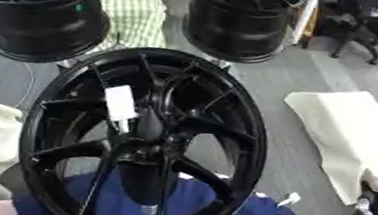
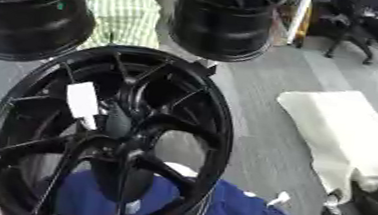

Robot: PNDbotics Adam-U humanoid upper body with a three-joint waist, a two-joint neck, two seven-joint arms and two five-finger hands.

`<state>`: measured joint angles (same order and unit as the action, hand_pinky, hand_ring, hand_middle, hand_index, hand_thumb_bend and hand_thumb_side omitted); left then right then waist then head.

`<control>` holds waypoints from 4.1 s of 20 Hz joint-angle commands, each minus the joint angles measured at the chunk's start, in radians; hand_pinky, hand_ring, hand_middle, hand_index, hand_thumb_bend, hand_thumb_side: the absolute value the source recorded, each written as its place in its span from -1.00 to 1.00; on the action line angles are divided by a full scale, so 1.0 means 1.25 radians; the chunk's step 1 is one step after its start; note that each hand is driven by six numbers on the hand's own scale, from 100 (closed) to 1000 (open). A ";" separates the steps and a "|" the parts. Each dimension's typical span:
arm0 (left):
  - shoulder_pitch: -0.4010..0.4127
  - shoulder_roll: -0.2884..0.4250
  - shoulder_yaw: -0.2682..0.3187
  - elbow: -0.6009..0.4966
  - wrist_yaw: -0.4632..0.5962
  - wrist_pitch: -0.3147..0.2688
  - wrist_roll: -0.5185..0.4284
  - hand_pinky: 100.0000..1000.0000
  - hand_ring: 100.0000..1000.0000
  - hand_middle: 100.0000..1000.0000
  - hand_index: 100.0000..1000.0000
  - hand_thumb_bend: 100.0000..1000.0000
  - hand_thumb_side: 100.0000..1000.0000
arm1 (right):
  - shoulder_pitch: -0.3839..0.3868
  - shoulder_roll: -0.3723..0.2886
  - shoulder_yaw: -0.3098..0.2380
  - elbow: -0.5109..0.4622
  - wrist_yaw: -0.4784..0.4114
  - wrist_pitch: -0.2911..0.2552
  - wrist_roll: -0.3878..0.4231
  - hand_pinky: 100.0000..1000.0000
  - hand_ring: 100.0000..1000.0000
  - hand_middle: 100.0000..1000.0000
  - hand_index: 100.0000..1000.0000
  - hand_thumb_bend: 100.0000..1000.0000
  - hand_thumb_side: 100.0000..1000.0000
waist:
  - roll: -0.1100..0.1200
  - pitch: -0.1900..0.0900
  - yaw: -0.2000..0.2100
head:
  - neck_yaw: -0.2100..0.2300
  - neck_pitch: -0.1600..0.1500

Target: Pull the pin out of the wheel hub.

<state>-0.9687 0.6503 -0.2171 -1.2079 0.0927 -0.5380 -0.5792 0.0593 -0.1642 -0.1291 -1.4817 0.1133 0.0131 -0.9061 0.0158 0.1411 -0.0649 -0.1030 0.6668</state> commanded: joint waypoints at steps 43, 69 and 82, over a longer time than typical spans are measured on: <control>-0.069 0.039 -0.445 -0.054 -0.343 -0.295 -0.262 0.58 0.48 0.51 0.72 -0.76 -1.00 | 0.012 -0.062 -0.012 -0.001 0.027 0.000 -0.001 -0.56 -0.15 0.45 0.39 -0.37 -0.79 | 0.053 -0.045 0.023 | -0.022 0.004; -0.071 0.050 -0.427 -0.057 -0.393 -0.295 -0.262 0.58 0.48 0.56 0.79 -0.73 -1.00 | 0.011 -0.066 -0.014 0.001 0.029 0.001 -0.001 -0.56 -0.15 0.45 0.38 -0.36 -0.80 | 0.059 -0.048 0.026 | -0.029 0.004; -0.073 0.033 -0.418 -0.032 -0.388 -0.295 -0.262 0.47 0.25 0.31 0.57 -1.00 -1.00 | 0.010 -0.065 -0.013 -0.001 0.031 0.003 -0.001 -0.56 -0.15 0.45 0.38 -0.36 -0.82 | 0.059 -0.046 0.023 | -0.029 0.004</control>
<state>-1.0389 0.6728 -0.7593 -1.2458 -0.4032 -0.5580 -0.5592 0.0791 -0.2250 -0.1417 -1.4703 0.1434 0.0173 -0.9062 0.0939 0.0950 -0.0368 -0.1371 0.6752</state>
